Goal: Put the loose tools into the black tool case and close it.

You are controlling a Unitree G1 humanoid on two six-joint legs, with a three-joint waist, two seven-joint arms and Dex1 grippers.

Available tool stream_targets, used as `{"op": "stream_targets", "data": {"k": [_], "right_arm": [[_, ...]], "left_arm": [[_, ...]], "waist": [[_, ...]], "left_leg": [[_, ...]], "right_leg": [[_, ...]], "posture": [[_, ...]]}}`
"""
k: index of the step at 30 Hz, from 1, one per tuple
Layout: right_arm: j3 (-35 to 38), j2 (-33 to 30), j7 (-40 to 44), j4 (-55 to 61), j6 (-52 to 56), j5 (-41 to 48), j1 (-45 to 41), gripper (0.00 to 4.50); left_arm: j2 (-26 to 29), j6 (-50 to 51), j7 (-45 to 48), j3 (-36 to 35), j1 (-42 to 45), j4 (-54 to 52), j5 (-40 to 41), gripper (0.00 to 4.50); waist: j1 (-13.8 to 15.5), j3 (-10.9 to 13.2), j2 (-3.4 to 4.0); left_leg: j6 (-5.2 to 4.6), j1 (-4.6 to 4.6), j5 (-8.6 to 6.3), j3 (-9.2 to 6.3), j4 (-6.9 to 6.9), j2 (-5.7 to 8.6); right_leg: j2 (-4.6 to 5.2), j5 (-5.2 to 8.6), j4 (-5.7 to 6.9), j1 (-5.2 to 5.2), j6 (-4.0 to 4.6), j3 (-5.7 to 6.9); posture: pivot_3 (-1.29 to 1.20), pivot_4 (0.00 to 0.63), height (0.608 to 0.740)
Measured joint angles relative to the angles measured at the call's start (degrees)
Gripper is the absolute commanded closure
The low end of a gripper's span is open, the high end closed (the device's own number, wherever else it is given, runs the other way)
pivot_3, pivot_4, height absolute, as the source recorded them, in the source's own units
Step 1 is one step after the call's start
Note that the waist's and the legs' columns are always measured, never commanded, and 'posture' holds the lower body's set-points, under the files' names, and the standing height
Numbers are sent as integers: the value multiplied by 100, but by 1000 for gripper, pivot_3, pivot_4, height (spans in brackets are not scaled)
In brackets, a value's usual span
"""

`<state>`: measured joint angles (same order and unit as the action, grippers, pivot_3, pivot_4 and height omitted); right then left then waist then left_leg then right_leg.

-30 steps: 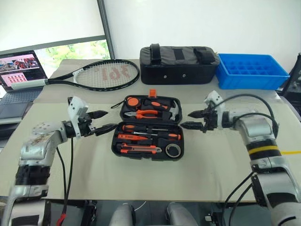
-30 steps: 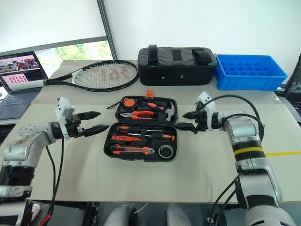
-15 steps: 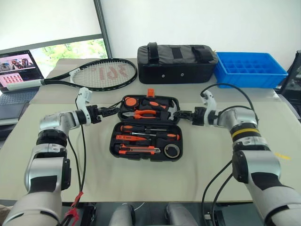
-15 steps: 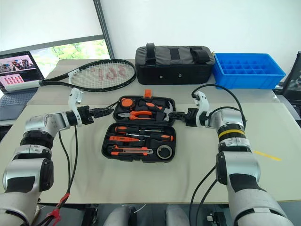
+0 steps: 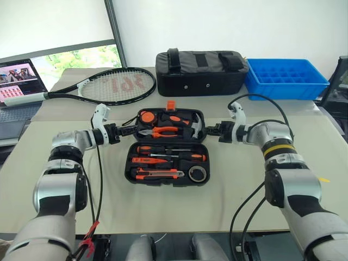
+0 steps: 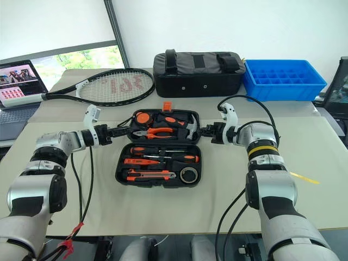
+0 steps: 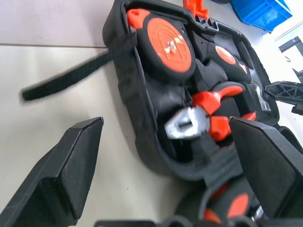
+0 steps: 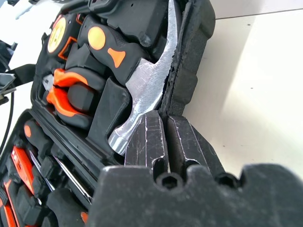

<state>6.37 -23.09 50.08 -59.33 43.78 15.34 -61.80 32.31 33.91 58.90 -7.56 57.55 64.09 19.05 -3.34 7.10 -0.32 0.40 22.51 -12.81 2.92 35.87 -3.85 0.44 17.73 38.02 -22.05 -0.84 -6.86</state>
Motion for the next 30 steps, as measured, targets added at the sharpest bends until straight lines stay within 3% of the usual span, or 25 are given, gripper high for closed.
{"op": "stream_targets", "data": {"k": [9,22,30], "right_arm": [[-43,4,223,2,-4,-62,1,4387],[-112,-43,377,191,0,-67,104,4500],[-107,-78,507,445,-49,-61,238,4500]], "left_arm": [[-21,-24,-75,-199,25,205,-89,0],[-158,-152,-65,-246,20,242,-324,4486],[-125,-285,120,-294,8,250,-327,4486]], "waist": [[-19,0,0],[-28,0,0],[-23,-1,1]], "left_leg": [[0,2,0,0,-2,0],[2,7,1,0,0,0],[6,7,4,-1,1,0]], "right_leg": [[0,0,0,-4,0,3],[1,0,1,-6,0,3],[1,0,3,-6,0,5]], "posture": [[0,150,707],[0,150,707],[0,150,707]]}}
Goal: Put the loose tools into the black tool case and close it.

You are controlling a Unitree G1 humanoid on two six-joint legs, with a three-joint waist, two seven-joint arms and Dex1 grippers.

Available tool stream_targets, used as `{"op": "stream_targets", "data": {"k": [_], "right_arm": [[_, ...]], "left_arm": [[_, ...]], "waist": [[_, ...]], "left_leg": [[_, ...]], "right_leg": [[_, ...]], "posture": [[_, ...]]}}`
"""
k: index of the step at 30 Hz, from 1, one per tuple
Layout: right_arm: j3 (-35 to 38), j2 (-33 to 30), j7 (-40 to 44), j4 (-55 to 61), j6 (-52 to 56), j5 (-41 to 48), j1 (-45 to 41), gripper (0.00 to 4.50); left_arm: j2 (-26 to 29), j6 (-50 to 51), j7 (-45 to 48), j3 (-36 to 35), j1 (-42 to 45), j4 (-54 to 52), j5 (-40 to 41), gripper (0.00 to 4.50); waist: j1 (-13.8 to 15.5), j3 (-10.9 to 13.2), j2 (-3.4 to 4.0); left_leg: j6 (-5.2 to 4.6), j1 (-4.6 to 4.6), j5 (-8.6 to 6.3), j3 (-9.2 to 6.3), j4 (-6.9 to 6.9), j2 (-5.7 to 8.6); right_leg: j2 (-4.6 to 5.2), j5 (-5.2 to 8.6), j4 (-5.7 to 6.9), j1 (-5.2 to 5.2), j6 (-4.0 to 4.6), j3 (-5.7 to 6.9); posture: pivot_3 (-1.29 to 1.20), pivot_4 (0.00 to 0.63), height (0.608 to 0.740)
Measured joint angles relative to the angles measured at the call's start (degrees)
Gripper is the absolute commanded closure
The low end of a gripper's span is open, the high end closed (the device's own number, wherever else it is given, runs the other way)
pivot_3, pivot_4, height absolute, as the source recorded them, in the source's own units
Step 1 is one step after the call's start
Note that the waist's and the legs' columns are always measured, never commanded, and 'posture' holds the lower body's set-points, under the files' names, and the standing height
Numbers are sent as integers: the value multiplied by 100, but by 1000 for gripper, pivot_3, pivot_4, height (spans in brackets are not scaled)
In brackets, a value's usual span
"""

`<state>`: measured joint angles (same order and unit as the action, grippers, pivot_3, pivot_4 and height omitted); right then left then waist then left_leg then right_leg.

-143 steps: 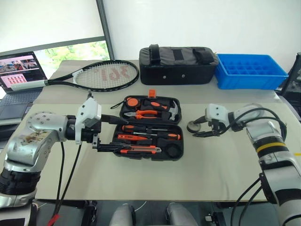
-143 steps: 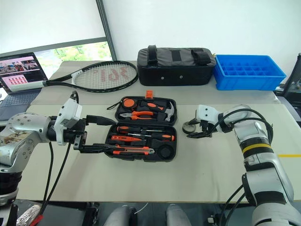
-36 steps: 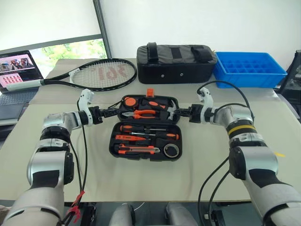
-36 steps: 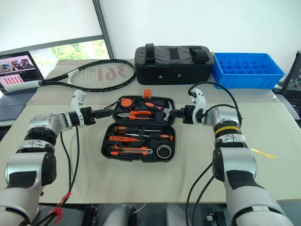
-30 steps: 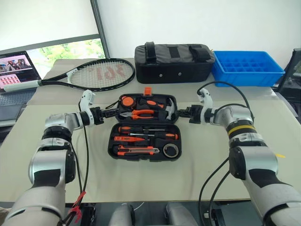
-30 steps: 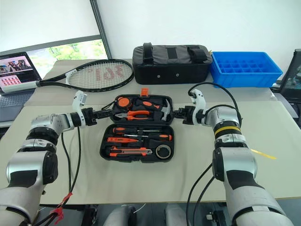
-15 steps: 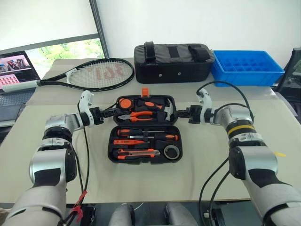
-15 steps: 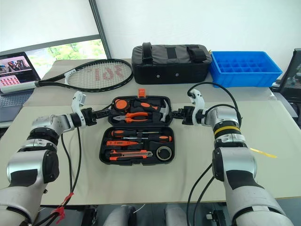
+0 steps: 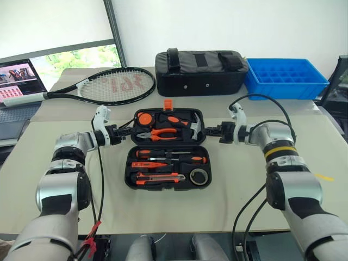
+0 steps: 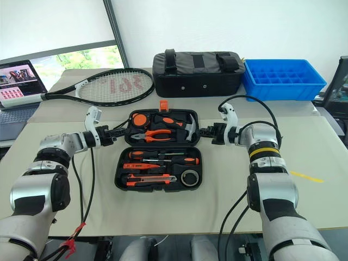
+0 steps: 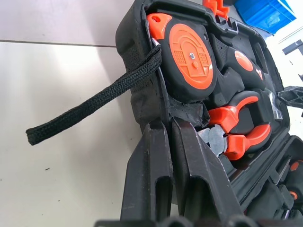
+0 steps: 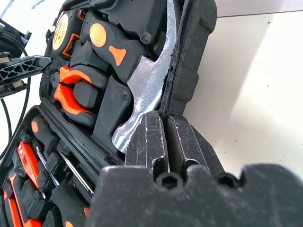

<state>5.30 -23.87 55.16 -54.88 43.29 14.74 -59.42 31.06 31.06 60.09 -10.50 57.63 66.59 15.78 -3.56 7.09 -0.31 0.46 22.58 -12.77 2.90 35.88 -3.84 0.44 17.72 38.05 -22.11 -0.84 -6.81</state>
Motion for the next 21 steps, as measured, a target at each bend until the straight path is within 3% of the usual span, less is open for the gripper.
{"op": "stream_targets", "data": {"k": [6,14,21], "right_arm": [[92,-24,187,359,-771,13,309,4500],[140,-286,629,808,-2179,5,706,4500],[225,-348,879,1313,-3340,6,1364,4500]], "left_arm": [[5,-389,402,-48,-408,-662,21,4486],[-3,-972,571,232,-1533,-2951,0,4486],[-12,-3203,204,557,-2014,-3435,-586,4486]], "waist": [[10,0,0],[114,0,1],[147,0,1]], "left_leg": [[32,12,19,-3,-2,0],[53,17,31,-5,-3,0],[53,14,32,-2,0,1]], "right_leg": [[1,-1,-2,-5,-1,0],[5,-4,-6,-6,-3,-4],[6,-8,-6,-1,0,-9]], "posture": [[0,150,707],[0,150,707],[0,150,707]]}}
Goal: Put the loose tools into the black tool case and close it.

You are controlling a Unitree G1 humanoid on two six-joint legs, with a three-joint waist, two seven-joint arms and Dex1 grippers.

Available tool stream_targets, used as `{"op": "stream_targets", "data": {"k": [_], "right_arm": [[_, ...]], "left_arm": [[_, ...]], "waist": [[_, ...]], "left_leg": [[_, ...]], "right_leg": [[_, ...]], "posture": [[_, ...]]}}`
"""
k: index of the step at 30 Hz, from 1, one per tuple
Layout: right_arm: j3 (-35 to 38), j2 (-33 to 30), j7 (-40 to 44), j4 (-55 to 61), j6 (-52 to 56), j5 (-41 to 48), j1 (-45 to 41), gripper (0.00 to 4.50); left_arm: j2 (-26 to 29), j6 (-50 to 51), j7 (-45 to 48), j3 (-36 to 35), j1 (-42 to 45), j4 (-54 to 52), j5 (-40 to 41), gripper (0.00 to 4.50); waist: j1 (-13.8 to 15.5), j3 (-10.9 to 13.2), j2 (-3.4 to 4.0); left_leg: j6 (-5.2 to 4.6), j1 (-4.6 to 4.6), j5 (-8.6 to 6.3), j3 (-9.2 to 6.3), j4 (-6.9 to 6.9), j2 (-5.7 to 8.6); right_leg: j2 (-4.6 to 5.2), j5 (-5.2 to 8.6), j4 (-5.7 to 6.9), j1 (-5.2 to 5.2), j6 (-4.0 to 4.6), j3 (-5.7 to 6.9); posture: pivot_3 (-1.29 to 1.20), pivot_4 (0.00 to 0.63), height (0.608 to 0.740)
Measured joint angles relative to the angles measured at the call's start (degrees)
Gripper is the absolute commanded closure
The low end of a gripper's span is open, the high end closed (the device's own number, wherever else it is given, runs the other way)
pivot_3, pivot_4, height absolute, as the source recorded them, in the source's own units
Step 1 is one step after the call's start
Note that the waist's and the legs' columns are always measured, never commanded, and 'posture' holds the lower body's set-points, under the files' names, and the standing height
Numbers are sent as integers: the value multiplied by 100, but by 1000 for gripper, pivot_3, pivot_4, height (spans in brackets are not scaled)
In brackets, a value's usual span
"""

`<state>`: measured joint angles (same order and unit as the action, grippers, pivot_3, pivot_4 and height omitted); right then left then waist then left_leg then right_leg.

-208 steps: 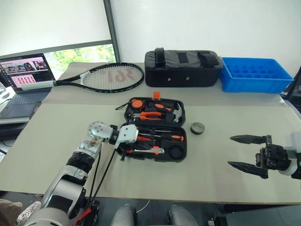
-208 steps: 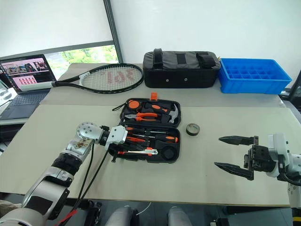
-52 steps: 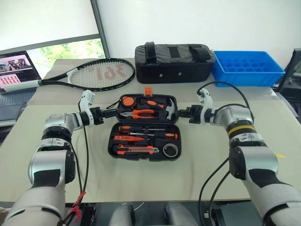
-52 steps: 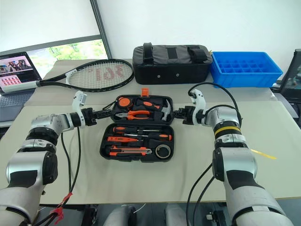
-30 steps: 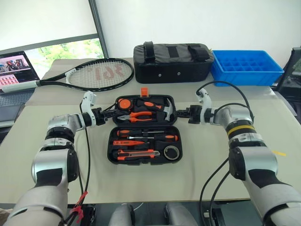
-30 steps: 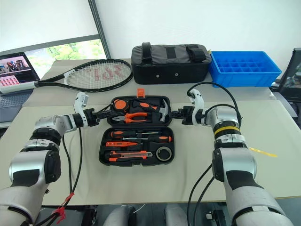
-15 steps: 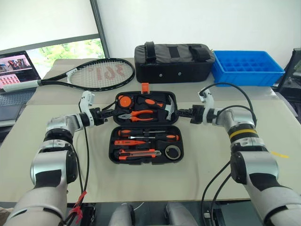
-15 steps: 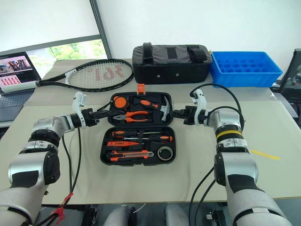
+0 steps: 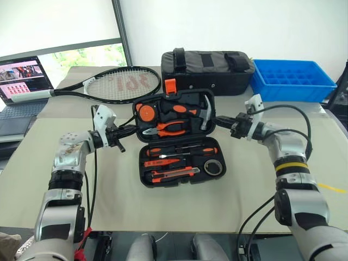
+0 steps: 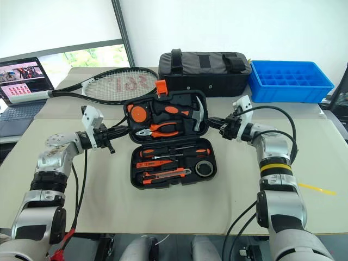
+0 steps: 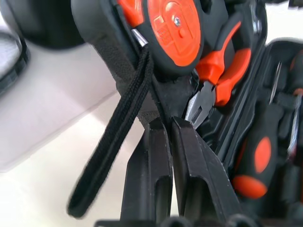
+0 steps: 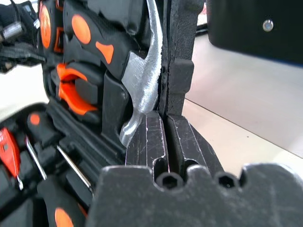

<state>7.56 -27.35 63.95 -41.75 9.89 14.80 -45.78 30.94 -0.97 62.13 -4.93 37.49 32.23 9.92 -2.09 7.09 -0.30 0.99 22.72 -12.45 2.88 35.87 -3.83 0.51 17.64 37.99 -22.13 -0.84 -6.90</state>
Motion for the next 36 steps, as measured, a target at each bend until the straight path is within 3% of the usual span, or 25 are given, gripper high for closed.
{"op": "stream_targets", "data": {"k": [9,18,19,22,26,31,34,36], "right_arm": [[-11,-191,187,322,-2087,-162,706,4500],[-116,-361,398,578,-3394,-253,1284,4500],[-177,-418,454,632,-3489,-281,1354,3752],[-351,-624,640,812,-3831,-363,1595,2771],[-413,-918,650,844,-3965,-467,1919,1410],[-302,-1643,929,1192,-3931,-312,2573,1410],[-212,-1920,1030,1770,-3421,-57,3316,1410],[-205,-2029,1037,2492,-2823,179,3880,1410]], "left_arm": [[75,-2275,-499,271,-193,30,-631,4486],[588,-4424,-769,697,-412,411,-1340,4486],[631,-4636,-807,740,-429,499,-1407,4500],[898,-5503,-1039,973,-447,811,-1832,3495],[1332,-6790,-1861,1262,-464,1213,-3201,2077],[1760,-7608,-3137,1247,-616,1568,-4162,2077],[1984,-7662,-3592,1156,-752,1928,-4128,2077],[1873,-7414,-3499,1124,-774,2114,-3468,2077]], "waist": [[-29,0,0],[-17,0,0],[-15,0,0],[-34,0,0],[-44,2,-2],[-31,1,-4],[-20,0,-6],[-18,-3,2]], "left_leg": [[-2,-5,0,6,-2,-1],[-2,-25,0,17,-7,-2],[-2,-28,0,19,-7,-2],[-5,-60,-2,29,-9,-6],[-8,-103,-4,40,-12,-8],[-8,-121,-4,52,-10,-9],[-9,-123,-5,53,-15,-15],[-9,-121,-5,59,-15,-14]], "right_leg": [[-1,-4,-1,0,1,-7],[0,-4,-3,11,1,-17],[0,-4,-5,13,1,-18],[0,-4,-33,44,1,-21],[8,-2,-51,90,2,-25],[25,-2,-52,106,0,-23],[28,-2,-47,106,0,-22],[36,-1,-37,105,-2,-20]], "posture": [[0,150,707],[0,150,707],[0,150,707],[0,150,707],[0,150,707],[0,150,707],[0,150,707],[0,150,707]]}}
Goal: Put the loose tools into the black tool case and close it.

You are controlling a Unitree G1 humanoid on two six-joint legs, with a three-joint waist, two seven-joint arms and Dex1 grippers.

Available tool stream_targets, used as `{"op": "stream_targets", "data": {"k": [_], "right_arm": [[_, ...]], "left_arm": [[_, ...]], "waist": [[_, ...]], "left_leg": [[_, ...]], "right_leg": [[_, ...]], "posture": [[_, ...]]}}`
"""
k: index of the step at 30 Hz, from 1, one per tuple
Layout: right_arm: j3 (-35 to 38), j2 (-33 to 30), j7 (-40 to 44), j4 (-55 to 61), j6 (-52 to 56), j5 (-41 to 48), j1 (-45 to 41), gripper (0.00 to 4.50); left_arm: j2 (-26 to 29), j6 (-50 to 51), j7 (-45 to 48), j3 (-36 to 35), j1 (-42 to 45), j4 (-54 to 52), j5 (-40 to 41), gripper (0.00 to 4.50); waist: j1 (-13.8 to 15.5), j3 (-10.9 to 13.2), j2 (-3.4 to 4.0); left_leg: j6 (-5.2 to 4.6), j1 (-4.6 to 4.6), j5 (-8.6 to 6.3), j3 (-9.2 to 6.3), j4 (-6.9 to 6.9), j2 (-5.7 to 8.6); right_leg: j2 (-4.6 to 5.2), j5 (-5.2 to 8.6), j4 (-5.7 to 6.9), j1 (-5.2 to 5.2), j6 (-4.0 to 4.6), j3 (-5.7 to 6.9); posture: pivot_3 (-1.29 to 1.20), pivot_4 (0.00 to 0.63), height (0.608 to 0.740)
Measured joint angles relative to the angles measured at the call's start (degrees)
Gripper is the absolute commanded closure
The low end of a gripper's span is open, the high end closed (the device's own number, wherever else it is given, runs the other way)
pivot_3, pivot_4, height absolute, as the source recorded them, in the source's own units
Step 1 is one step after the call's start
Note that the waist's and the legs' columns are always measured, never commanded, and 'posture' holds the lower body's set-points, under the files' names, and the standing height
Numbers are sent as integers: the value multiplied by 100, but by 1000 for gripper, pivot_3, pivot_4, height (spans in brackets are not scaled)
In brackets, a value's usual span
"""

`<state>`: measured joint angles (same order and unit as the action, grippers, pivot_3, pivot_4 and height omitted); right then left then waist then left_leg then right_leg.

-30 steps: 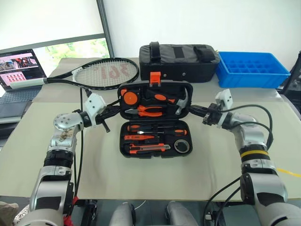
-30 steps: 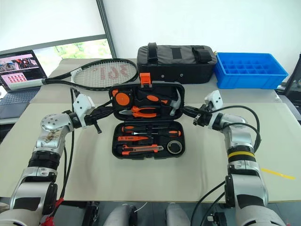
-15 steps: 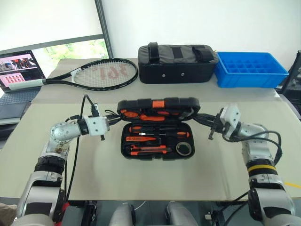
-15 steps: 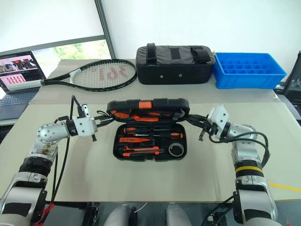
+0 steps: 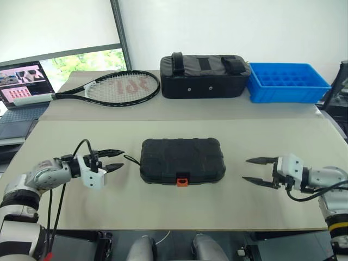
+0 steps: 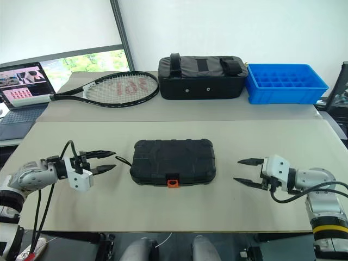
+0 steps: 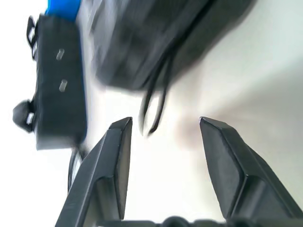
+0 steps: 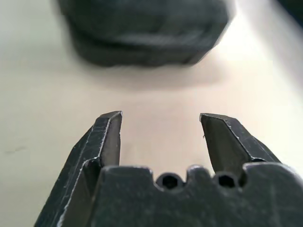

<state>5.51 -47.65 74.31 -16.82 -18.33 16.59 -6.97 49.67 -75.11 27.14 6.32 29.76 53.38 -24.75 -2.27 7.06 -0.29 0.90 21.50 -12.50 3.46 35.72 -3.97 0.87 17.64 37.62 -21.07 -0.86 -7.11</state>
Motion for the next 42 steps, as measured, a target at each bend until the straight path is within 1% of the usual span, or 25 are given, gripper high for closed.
{"op": "stream_targets", "data": {"k": [1,2,3,5,6,8,9,10,11,13,15,16,18,19,22,23,26,29,31,35,39,42], "right_arm": [[-29,-11,19,301,253,75,199,1410],[-30,-53,11,779,710,268,438,1410],[-46,-145,18,1001,902,322,569,1410],[-221,-381,57,1990,1748,590,1018,1410],[-360,-401,65,2275,1980,655,1062,1410],[-768,-412,86,2972,2573,735,1048,1410],[-934,-413,123,3122,2768,736,997,1410],[-1013,-413,150,3199,2875,736,980,1410],[-1235,-379,168,3200,3091,700,767,1410],[-1547,-90,53,3021,3134,465,235,1410],[-1706,346,-255,2521,2989,76,-407,1410],[-1750,442,-357,2308,2879,-66,-591,1410],[-1738,778,-843,1464,2570,-394,-1183,1410],[-1672,872,-1144,964,2376,-582,-1525,1410],[-1292,871,-1752,113,1918,-898,-2226,1410],[-1192,871,-1851,-34,1833,-927,-2367,1410],[-1105,879,-1948,-199,1753,-962,-2442,1410],[-1023,880,-1927,60,2216,-812,-2117,1410],[-979,874,-1877,518,2663,-601,-1805,1410],[-919,834,-1905,1670,3816,-217,-1258,1410],[-981,966,-2328,2620,4754,-173,-886,1410],[-1068,1471,-3010,3314,5435,-182,-615,1410]], "left_arm": [[-51,175,83,-47,-19,86,358,2077],[-163,637,407,-101,-16,129,993,2077],[-308,949,614,-203,-12,100,1320,2077],[-682,2904,1843,-454,-17,-444,2797,2077],[-752,3554,2220,-505,-15,-683,3220,2077],[-847,5404,3154,-507,14,-1583,4209,2077],[-845,6026,3448,-497,28,-1999,4481,2077],[-846,6344,3600,-490,61,-2250,4618,2077],[-801,6863,3838,-486,66,-2665,4785,2077],[-791,7334,4114,-386,89,-3176,4888,2077],[-878,7663,4352,-192,117,-3653,4910,2077],[-897,7736,4425,-120,117,-3778,4908,2077],[-931,7838,4523,-60,120,-3895,4856,2077],[-1034,7896,4548,-25,160,-3904,4826,2077],[-1292,7905,4541,20,237,-3838,4701,2077],[-1355,7879,4539,47,269,-3728,4621,2077],[-1588,7820,4476,116,346,-3376,4384,2077],[-1925,7749,4270,137,495,-3091,4247,2077],[-2092,7742,4085,118,631,-2993,4207,2077],[-2406,7749,3806,73,811,-2940,4144,2077],[-2642,7722,3645,129,879,-2743,3960,2077],[-2800,7649,3509,174,1034,-2580,3779,2077]], "waist": [[2,1,-4],[-17,3,-7],[-10,-2,3],[-9,-2,-1],[-11,-1,-12],[-34,-2,-21],[-47,-2,-23],[-45,-1,-24],[-60,0,-26],[-80,1,-29],[-72,1,-28],[-57,3,-31],[-73,14,-47],[-69,17,-43],[-14,19,-37],[1,18,-37],[35,16,-35],[88,14,-32],[143,14,-32],[144,6,-19],[111,4,-16],[120,3,-17]], "left_leg": [[0,-5,0,0,3,0],[1,-2,0,5,10,4],[2,-1,0,5,12,12],[6,-1,3,-1,16,9],[7,4,3,-8,17,2],[8,17,4,-23,20,-4],[8,16,4,-24,20,-4],[8,17,4,-27,20,-3],[8,7,4,-27,19,-2],[8,1,4,-31,20,-1],[10,-2,5,-34,22,4],[9,-4,5,-32,23,6],[9,-7,6,-31,22,4],[9,-5,7,-31,23,9],[9,0,7,-32,19,10],[7,1,6,-33,15,10],[0,22,2,-41,14,8],[-3,55,0,-45,18,10],[-9,59,-4,-47,21,11],[-14,57,-7,-48,17,12],[-13,55,-7,-52,19,11],[-12,57,-6,-62,21,12]], "right_leg": [[0,3,8,2,-4,7],[-4,3,5,-4,-6,13],[-2,5,8,0,-10,14],[-9,34,28,-7,-53,24],[-21,36,29,-10,-55,25],[-39,36,29,-18,-56,25],[-42,36,26,-19,-56,22],[-42,36,24,-17,-56,22],[-45,36,22,-14,-56,17],[-47,35,22,-10,-55,12],[-47,35,21,-8,-54,10],[-46,35,21,-8,-54,7],[-49,30,19,-9,-47,3],[-45,29,18,-9,-45,1],[-42,25,7,-9,-39,4],[-42,13,5,-8,-17,4],[-46,7,-3,-14,-3,5],[-42,5,-8,-25,-2,5],[-42,5,-8,-24,-3,7],[-43,5,-42,-20,-4,6],[-48,5,-38,-19,-5,6],[-50,5,-39,-16,-7,11]], "posture": [[0,150,707],[0,150,707],[0,150,707],[0,150,707],[0,150,707],[0,150,707],[0,150,707],[0,150,707],[0,150,707],[0,150,707],[0,150,707],[0,150,707],[0,150,707],[0,150,707],[0,150,707],[0,150,707],[0,150,707],[0,150,707],[0,150,707],[0,150,707],[0,150,707],[0,150,707]]}}
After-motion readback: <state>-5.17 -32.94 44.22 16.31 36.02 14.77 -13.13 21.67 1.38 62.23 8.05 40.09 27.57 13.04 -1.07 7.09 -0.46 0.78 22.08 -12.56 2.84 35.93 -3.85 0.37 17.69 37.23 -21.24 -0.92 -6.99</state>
